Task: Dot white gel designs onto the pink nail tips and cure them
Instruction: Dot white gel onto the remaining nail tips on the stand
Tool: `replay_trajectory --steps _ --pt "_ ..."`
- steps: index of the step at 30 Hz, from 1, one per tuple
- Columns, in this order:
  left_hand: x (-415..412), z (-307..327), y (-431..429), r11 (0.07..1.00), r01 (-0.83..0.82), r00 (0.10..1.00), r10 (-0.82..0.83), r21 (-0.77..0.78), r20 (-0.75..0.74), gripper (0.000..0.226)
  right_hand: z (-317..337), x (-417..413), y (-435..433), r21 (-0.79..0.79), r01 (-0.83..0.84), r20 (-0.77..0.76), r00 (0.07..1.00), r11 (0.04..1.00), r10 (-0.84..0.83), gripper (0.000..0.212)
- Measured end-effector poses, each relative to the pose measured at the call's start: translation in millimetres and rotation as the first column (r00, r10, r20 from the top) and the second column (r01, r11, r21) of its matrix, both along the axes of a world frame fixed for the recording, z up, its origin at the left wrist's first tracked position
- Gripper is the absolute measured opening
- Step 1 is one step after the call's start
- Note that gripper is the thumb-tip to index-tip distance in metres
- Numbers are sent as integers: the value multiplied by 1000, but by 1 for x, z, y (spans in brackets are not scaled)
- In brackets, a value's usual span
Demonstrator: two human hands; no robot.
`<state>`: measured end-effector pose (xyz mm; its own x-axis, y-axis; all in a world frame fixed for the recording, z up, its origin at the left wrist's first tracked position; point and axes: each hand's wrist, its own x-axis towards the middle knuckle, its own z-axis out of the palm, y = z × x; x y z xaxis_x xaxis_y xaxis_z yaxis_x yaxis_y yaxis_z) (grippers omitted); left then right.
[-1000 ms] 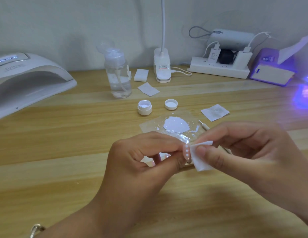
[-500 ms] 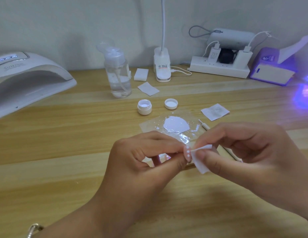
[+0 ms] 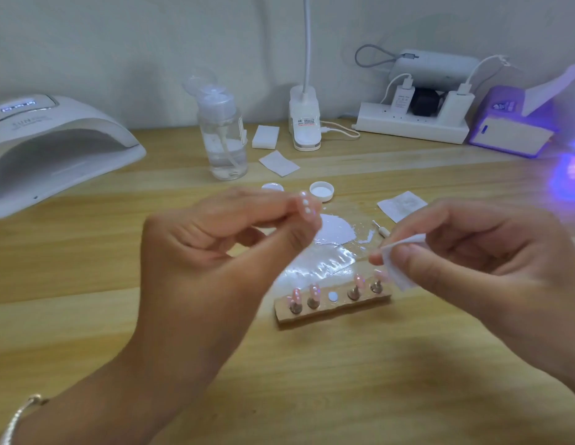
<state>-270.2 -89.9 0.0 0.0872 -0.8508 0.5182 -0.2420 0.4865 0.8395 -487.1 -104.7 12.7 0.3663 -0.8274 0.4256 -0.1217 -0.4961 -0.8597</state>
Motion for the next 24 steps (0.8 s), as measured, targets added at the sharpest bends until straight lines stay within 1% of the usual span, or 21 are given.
replay_trajectory --steps 2,6,9,13,15,16,19,22,24 --pt "7 -3 -6 999 6 1000 -7 40 19 12 -1 -1 -2 19 19 39 999 1000 -20 8" --pt "14 -8 -13 996 22 999 -18 92 -38 16 -3 -1 -3 37 41 44 998 998 -43 9" --pt "16 -8 -13 994 40 996 -32 105 -80 15 -5 0 -4 44 51 35 998 998 -52 11" --pt "11 -5 -10 994 56 992 -45 96 -117 9 -8 -2 -6 62 74 32 997 995 -76 5" --pt "4 -3 -6 992 100 976 -82 81 -200 9 -9 -2 -7 74 103 18 994 992 -105 4" --pt "0 -3 -3 989 118 974 -98 86 -205 10 -9 -3 -8 81 116 13 993 990 -117 4" --pt "-10 -9 3 982 125 992 -119 143 -50 7 -10 -7 -13 100 148 -9 989 984 -148 7" --pt "-16 -13 3 968 147 984 -165 206 74 6 -12 -12 -17 119 164 -25 986 979 -162 23" --pt "-20 -15 0 976 105 972 -141 190 187 6 -13 -15 -20 120 184 -29 983 976 -182 27"
